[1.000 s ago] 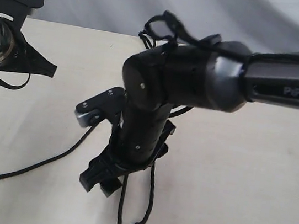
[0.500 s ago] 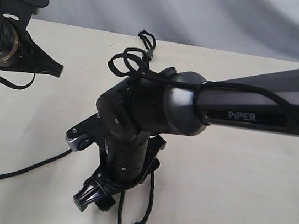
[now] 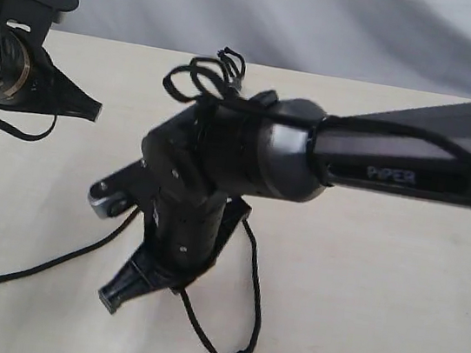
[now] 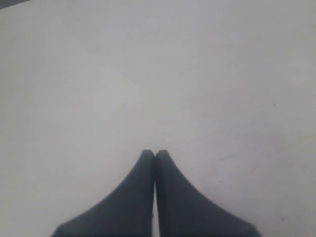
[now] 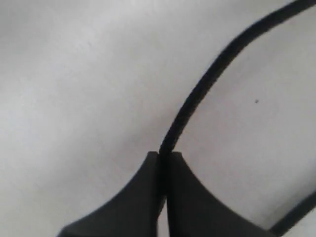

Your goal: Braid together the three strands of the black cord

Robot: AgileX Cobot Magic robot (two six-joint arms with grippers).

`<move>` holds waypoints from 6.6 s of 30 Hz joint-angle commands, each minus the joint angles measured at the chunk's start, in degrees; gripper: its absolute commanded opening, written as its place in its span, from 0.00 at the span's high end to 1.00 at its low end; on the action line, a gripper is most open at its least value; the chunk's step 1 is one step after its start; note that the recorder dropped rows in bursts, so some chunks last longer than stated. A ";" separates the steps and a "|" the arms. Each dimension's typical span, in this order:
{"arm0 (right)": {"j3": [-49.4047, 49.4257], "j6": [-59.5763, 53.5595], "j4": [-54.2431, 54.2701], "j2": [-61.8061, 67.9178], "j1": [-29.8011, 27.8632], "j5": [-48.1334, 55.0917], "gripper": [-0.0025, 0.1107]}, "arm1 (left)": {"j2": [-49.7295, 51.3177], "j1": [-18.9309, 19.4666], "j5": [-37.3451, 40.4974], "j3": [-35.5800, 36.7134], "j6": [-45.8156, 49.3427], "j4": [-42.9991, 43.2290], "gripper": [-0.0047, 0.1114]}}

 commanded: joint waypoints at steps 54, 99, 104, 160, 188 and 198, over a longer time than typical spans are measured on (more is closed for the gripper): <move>-3.07 -12.76 -1.17 -9.92 -3.11 -0.03 0.97 | -0.58 0.14 -0.45 0.37 2.06 -2.16 0.96; 7.30 -4.77 -14.60 -20.14 -36.25 -2.64 0.06 | 12.28 -21.46 -15.22 -1.61 59.76 -61.77 0.96; 7.30 -4.65 -14.60 -20.14 -36.25 -1.89 0.06 | 18.40 -22.26 -13.00 -6.50 58.65 -61.77 0.84; 7.30 -4.89 -14.56 -20.14 -36.25 -2.63 0.06 | 19.95 -28.37 1.57 -7.91 70.63 -67.56 0.96; 7.30 -4.89 -14.40 -20.14 -36.25 -3.51 0.06 | 9.80 -11.57 -1.54 -4.35 53.41 -56.97 0.96; 7.30 -4.78 -14.40 -20.14 -36.25 -3.88 0.06 | 10.19 -18.73 -7.13 -2.46 58.86 -63.67 0.61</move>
